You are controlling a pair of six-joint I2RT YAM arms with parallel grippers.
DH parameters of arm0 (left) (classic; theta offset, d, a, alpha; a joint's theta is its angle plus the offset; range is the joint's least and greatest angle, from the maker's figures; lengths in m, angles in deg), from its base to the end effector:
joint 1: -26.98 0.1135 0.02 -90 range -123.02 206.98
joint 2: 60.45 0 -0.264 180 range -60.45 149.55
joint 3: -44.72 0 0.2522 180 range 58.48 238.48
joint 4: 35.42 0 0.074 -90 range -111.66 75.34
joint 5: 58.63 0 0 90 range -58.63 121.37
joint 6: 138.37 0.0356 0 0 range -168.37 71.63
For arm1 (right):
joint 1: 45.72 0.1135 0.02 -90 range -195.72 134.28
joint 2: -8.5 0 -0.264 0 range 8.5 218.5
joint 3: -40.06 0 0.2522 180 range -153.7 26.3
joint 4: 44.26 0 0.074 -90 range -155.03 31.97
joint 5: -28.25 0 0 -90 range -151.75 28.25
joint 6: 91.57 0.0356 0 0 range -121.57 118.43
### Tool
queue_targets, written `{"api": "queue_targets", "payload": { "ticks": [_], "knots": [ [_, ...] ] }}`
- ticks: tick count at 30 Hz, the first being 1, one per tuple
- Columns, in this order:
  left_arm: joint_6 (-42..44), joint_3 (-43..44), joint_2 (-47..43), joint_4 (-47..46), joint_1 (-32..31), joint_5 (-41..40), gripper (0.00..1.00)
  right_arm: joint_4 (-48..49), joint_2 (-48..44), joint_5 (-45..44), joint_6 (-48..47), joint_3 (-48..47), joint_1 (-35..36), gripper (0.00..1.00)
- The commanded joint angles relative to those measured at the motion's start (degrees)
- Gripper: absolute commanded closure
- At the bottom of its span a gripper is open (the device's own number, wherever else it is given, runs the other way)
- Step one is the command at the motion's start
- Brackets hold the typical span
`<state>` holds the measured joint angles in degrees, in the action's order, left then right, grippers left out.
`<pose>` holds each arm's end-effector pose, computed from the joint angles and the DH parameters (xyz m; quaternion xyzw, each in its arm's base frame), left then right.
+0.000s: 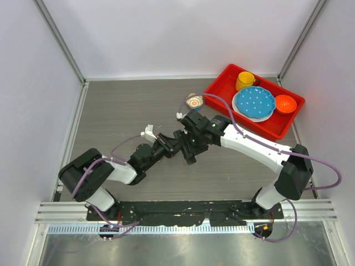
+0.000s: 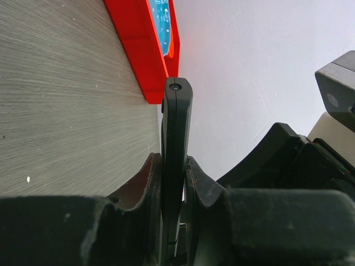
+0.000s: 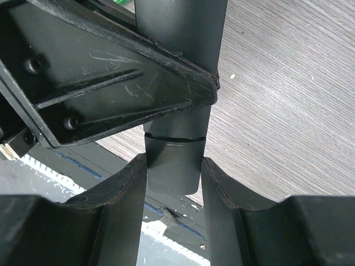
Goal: Load the batteries into the remote control
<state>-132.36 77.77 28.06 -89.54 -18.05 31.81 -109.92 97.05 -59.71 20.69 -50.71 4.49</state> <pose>0.1876 -0.1882 0.1671 -0.2360 0.6753 -0.6319 0.2982 0.2002 0.2423 0.2892 -0.2390 0.9433 0.1497 0.1750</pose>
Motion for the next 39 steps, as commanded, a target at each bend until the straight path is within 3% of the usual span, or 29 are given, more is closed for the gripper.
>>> {"api": "queue_targets", "payload": {
  "ticks": [1,39],
  "knots": [
    [-2.76,1.72,-4.22,-20.72,-1.98,3.33,1.0,2.42,0.48,-3.1,-1.17,0.2,-1.35,0.77],
    [-1.88,2.42,-3.34,-20.72,-6.82,2.1,1.0,3.38,2.06,-4.77,-2.84,-3.58,-4.78,0.76]
  ]
}}
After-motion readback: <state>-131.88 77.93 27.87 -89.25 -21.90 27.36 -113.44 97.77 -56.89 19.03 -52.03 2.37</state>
